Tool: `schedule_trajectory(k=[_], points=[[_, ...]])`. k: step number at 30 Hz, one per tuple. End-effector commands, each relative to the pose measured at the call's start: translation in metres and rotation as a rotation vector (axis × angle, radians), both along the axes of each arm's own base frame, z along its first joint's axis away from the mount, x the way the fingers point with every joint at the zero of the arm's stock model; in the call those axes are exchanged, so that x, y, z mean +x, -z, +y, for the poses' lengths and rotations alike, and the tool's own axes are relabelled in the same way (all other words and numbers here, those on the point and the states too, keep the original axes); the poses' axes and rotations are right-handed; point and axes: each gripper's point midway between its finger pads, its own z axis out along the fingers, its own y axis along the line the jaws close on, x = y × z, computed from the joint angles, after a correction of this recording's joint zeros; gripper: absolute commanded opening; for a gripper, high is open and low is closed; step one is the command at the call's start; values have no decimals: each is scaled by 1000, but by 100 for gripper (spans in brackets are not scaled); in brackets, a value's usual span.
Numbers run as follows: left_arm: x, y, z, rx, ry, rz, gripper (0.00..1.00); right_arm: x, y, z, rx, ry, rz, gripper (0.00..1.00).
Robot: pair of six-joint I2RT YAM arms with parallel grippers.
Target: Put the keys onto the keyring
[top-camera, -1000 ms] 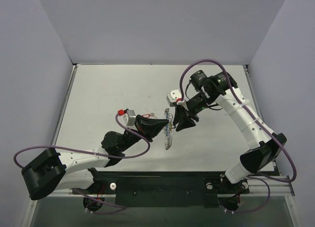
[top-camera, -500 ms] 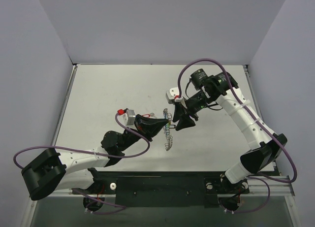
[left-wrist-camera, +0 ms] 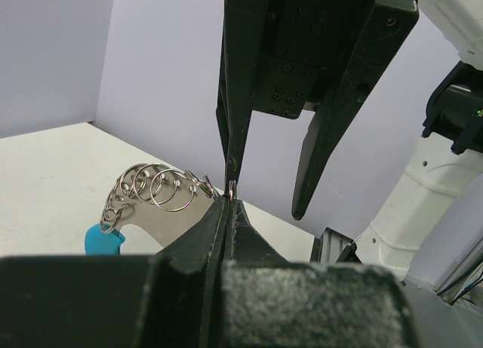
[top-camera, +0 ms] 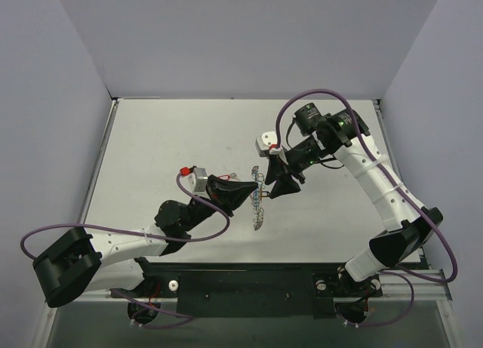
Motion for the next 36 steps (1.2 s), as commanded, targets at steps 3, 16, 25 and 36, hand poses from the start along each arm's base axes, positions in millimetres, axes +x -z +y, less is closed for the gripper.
schedule_trajectory(k=[3, 16, 25, 36], points=[[-25, -94, 32, -319, 18, -222, 0, -8, -16, 3, 35, -14, -2, 39], [-27, -99, 35, -341, 24, -230, 0, -1, 0, 7, -21, 10, 7, 34], [-28, -103, 38, -355, 18, -237, 0, 3, 7, 10, -37, 33, 18, 31], [-27, -106, 42, -371, -2, -237, 0, 4, 15, 12, -58, 53, 16, 24]])
